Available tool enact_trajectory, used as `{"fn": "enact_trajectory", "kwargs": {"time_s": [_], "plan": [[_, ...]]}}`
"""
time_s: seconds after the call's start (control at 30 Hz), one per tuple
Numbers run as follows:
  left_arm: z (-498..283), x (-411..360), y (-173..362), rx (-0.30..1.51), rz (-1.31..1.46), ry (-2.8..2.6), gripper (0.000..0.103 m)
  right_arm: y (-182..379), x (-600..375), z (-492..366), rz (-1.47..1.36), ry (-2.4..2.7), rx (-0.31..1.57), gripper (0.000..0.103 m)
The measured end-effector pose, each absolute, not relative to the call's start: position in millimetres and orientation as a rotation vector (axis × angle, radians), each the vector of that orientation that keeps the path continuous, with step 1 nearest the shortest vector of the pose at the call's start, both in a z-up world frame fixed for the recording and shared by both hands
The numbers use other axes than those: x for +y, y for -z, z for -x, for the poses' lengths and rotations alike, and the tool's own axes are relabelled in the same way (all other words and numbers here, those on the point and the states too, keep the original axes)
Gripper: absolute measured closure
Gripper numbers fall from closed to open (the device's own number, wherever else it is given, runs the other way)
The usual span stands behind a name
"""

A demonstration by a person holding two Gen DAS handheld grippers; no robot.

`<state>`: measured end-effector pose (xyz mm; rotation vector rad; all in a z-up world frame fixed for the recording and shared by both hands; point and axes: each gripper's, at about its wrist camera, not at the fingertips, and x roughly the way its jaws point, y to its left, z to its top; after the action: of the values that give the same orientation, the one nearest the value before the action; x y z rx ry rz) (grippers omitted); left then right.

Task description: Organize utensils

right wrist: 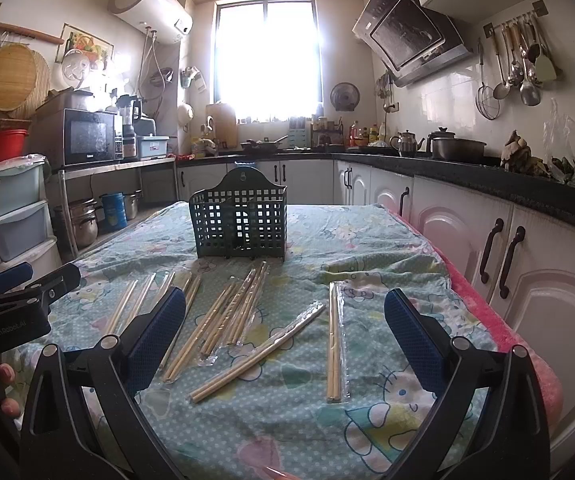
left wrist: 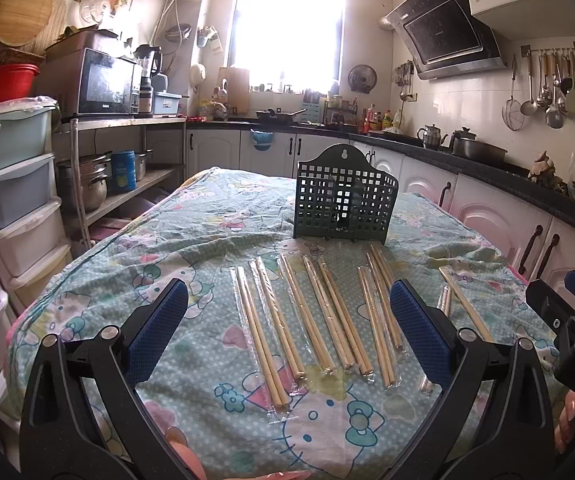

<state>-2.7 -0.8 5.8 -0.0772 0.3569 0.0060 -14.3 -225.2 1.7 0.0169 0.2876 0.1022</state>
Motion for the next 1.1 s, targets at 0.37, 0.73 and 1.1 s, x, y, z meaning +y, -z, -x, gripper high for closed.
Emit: {"fn": "enact_trajectory", "kwargs": {"time_s": [0.37,0.73,1.1], "plan": [[2.5,0.4,-5.2,0.357,0.079,-0.004,0.01,2.0,-229.1,9.4,-0.027,-0.098,0.294,0.006],[1.2,3.3,-2.8,0.364,0.08,-0.006,0.01,2.3,-226.7,9.6,-0.025,-0.095,0.298,0.006],[-1.5,2.6,1.5,0.372,0.078,-0.01,0.01,4.5,-228.2,7.2,-0.03,-0.1,0.305,0.006]]}}
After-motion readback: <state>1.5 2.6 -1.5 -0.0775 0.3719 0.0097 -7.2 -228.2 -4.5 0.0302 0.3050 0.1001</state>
